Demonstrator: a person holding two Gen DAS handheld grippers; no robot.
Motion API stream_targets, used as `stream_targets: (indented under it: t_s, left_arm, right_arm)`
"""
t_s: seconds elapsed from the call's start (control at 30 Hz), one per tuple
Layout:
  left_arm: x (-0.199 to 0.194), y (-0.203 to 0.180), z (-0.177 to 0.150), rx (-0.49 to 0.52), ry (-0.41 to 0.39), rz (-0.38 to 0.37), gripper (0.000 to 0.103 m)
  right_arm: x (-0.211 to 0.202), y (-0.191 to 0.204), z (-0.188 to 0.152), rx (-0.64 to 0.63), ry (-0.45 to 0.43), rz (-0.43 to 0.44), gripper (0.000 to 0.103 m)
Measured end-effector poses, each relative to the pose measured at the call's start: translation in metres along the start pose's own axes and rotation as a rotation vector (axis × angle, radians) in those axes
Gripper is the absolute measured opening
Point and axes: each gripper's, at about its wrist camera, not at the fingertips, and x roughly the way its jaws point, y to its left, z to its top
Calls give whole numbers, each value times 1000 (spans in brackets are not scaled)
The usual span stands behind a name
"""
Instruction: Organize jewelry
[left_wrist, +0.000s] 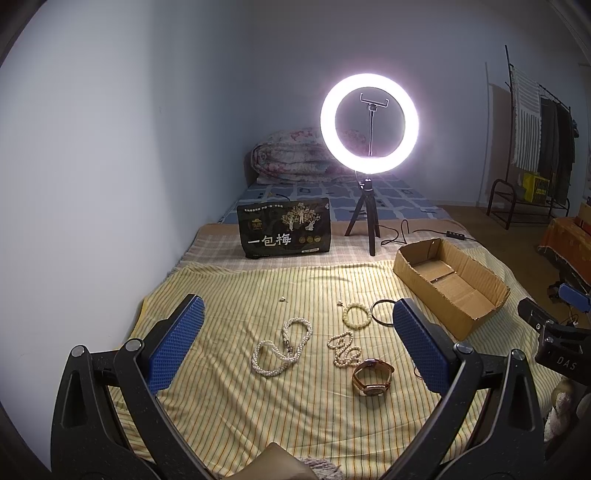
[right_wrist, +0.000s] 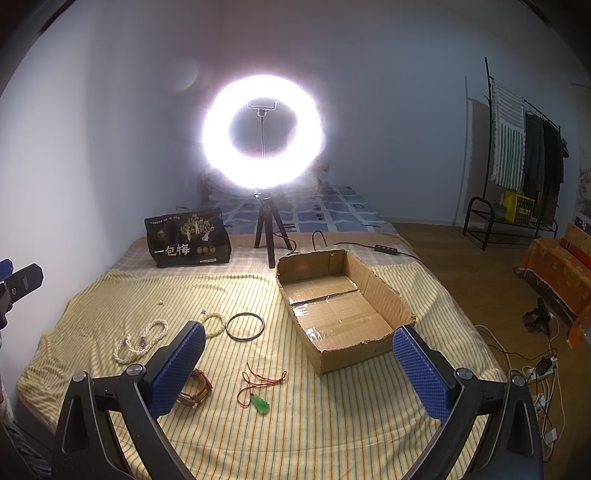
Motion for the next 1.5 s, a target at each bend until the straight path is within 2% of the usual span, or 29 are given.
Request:
stream_targets:
  t_s: [0.47,0.73,0.93,1.07,1.13,1.2,1.3,1.37,1.5]
  left_arm:
    - [3,4,-9,3,5,9,103]
    - [15,19,-9,-14,42,33,103]
    - [37,35,-2,-19,97,53,103]
    - [56,40,3,-20,149,15,103]
    - [67,38,3,-19,183,-11,96]
    - [78,34,2,-17,221,-45,90]
    - [94,25,-3,-8,283,-107,81]
    - [105,19,-10,-17,341,-159,67]
    - [130,4,-29,-34,477,-269,57]
  right_arm:
    - [4,0,-2,-21,13,-8,101]
    - [17,-7,-4,-28,45,-22,98]
    - [39,-5,0,-70,88,22,91]
    - [62,3,3,-108,143,70,89]
    - [76,5,2,-103,199,124,86]
    - [87,4,-1,-96,245,166,76]
    - [105,8,-15,-139,319,207,72]
    - [114,14,-24,-184,367,248,69]
    - [131,23,-42,-257,471,321,55]
